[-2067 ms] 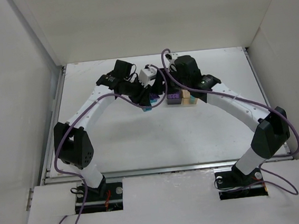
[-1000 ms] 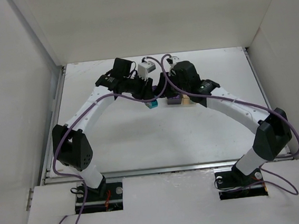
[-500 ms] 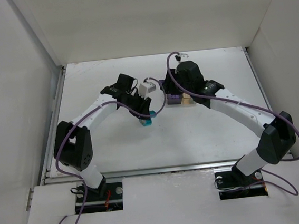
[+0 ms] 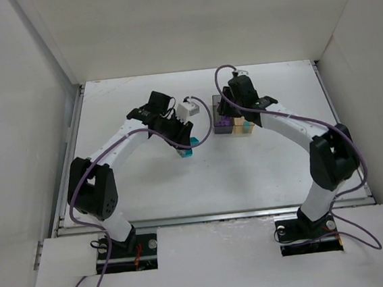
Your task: Sort the legos into containers by color
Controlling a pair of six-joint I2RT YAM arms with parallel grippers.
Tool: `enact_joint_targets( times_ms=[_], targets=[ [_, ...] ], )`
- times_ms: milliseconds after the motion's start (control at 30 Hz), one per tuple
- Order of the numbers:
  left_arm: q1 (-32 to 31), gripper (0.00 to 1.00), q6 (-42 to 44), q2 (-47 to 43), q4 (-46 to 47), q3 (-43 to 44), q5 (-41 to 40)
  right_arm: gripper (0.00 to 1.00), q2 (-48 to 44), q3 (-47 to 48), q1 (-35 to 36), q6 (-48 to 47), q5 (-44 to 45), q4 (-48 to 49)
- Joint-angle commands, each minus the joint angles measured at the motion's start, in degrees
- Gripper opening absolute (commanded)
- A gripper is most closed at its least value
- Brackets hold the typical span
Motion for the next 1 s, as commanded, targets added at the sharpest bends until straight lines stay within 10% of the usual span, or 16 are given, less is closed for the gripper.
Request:
enact_joint_targets(
  times_ms=[0, 333, 700, 967],
  targets=[
    [0.3, 0.00, -0.1, -6.1, 1.4, 4.3, 0.9, 0.20, 4.4, 4.8, -0.7, -1.8, 0.3, 0.0],
    [0.3, 0.00, -5.0, -9.7, 4.8, 5.9, 4.4, 0.90, 4.0, 7.6, -1.2, -10.3, -1.6, 0.5],
    [2.5, 0.00, -11.8, -6.9, 7.8, 17.9, 9.3, 0.92, -24.6, -12.5, -0.8, -26.5, -23.0, 7.0],
    [1.9, 0.00, -31.9, -3.4, 14.0, 22.0, -0.6, 0.94, -31.0, -18.6, 9.6, -12.4, -15.4, 20.7]
  ],
)
